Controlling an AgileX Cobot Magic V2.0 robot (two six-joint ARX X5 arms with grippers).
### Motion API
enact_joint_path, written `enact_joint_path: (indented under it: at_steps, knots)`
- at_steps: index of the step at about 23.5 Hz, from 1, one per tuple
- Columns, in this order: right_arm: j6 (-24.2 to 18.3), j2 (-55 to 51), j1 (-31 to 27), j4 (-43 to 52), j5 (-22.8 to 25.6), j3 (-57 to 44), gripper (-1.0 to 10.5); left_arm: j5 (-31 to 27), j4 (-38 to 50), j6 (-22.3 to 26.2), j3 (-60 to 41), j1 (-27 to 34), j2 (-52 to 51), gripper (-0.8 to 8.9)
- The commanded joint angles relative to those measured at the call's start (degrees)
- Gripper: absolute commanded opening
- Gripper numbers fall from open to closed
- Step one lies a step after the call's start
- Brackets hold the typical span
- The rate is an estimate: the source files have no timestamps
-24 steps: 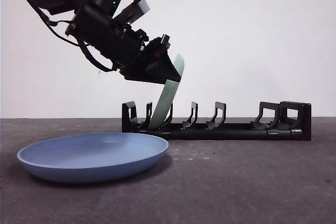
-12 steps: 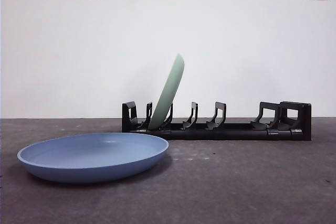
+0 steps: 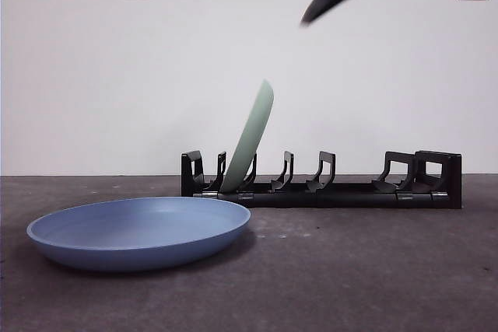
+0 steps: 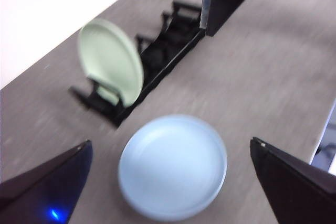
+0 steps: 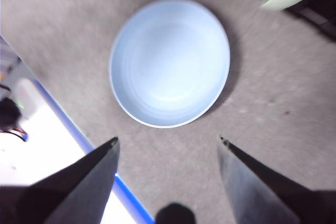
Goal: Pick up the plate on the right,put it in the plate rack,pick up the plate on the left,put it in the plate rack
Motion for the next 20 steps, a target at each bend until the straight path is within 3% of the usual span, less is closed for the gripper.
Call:
enact_joint_path:
  at_steps: [1, 4, 7, 20]
  knots:
    - [-0.26, 4.48, 1.18, 0.79, 1.4, -0.61, 3.2, -3.34, -3.74, 3.02, 0.0, -0.2, -1.2, 5.43]
    - [0.22, 8.85, 2.05, 2.12, 3.17, -0.61, 3.2, -5.77, -6.67, 3.85, 0.0, -0.2, -1.68, 5.47]
    - [1.38, 13.0, 2.43, 4.5, 4.04, -0.61, 3.2, -6.54, -7.45, 4.85, 0.0, -0.2, -1.51, 6.27]
    - [3.76, 24.41, 3.23, 10.84, 4.28, -0.61, 3.2, -6.73, -7.43, 6.8, 0.0, -0.26, 3.32, 6.27]
